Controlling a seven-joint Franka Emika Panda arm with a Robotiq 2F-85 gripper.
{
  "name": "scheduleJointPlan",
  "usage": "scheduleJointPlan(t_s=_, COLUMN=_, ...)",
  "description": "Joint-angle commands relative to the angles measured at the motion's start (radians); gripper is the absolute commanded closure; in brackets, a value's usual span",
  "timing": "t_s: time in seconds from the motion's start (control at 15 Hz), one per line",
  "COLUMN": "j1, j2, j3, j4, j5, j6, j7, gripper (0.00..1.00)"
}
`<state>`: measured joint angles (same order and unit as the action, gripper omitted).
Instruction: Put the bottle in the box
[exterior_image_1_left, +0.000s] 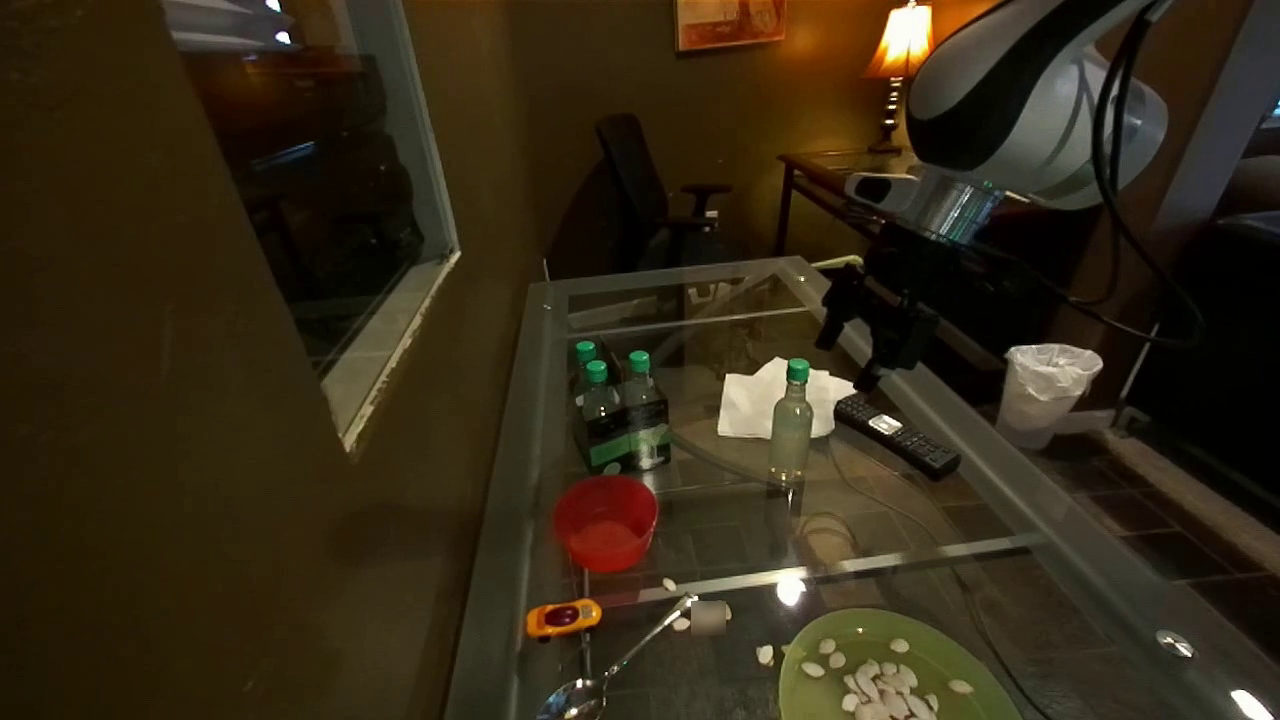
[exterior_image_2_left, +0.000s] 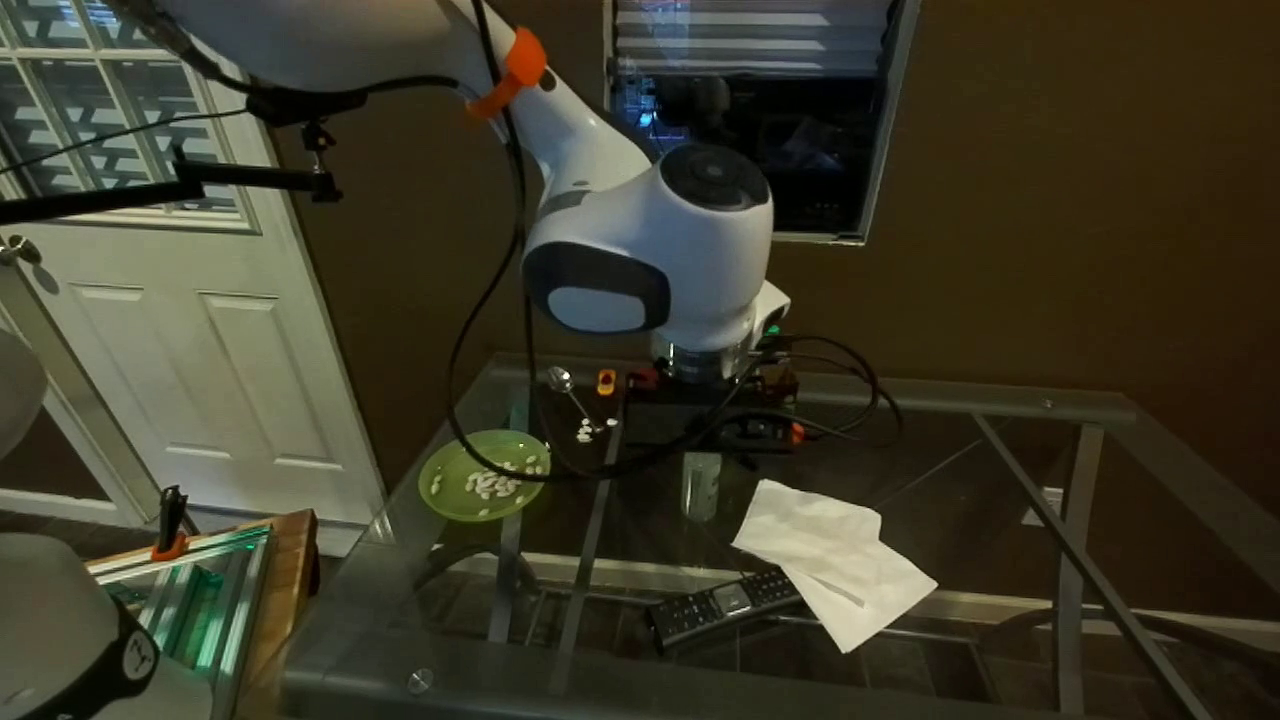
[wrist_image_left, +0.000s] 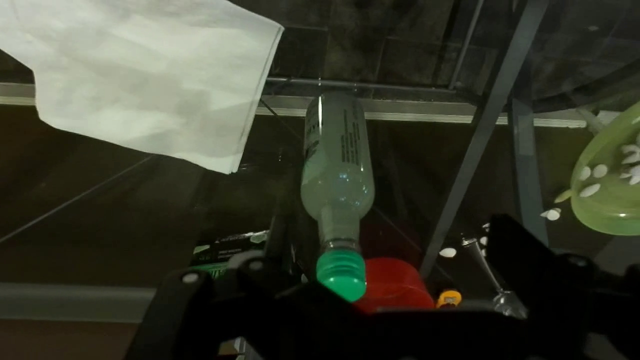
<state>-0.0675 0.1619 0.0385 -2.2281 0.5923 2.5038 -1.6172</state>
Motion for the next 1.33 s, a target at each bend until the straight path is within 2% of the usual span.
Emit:
scheduleJointPlan(t_s=0.0, j1=-0.053, j2=0.059, j3=0.010, j4=0.049, j5=0.070, j6=-0.063, j7=-0.141, gripper=0.00)
scheduleJointPlan(t_s=0.53, j1=-0.103, j2=0.173, j3=0.039, j4=0.128, j5=0.204, j6=-0.116, j7=-0.384, gripper=0.00)
scheduleJointPlan(t_s=1.13, j1=-0.108, j2=0.259, j3=0.047, j4=0.207, j5=0.278, j6=-0.181, j7=-0.482, gripper=0.00)
scheduleJointPlan(t_s=1.27, j1=-0.108, j2=0.271, j3=0.046, j4=0.216, j5=0.274, j6=-0.184, j7=-0.491, gripper=0.28)
